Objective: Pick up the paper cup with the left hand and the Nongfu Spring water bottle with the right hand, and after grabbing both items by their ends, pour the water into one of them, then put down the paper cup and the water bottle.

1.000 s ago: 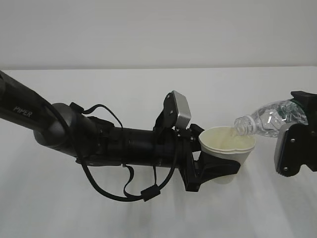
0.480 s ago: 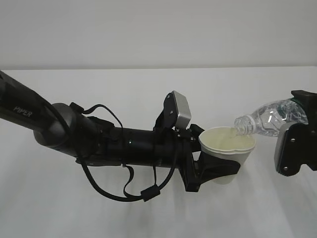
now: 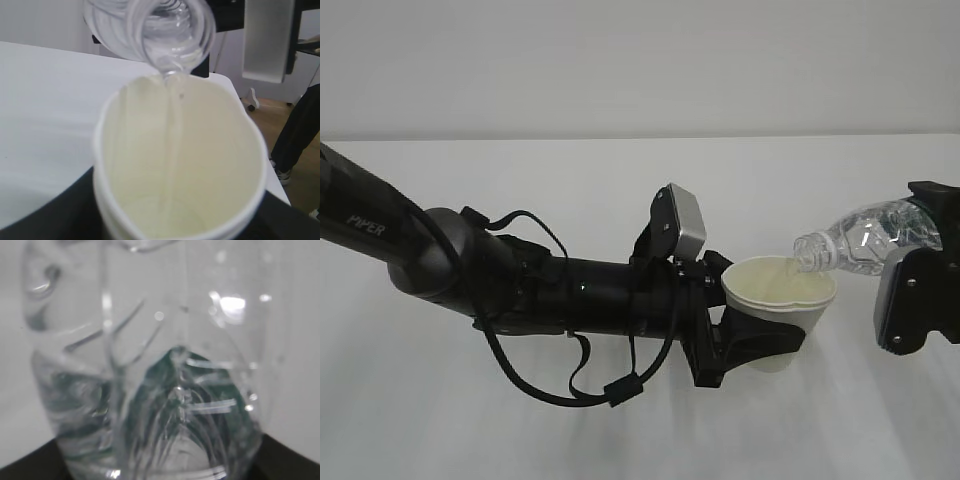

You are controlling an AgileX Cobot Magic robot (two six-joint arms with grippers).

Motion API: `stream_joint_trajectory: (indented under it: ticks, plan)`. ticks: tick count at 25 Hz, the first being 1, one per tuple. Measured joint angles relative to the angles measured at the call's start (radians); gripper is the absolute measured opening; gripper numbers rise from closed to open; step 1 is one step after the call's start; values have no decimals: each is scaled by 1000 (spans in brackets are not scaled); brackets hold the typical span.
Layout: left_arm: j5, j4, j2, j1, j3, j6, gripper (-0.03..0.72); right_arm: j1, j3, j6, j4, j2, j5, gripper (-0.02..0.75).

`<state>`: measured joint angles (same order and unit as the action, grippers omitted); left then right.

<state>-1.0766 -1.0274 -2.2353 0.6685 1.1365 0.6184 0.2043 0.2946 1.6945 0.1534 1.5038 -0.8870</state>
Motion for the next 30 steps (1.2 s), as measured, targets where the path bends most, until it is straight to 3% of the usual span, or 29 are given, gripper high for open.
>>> stream_joint_trajectory:
  ticks: [30]
  plan:
    - [0,-10,0,0,0,0,450,0,0,24,0,0,-2,419]
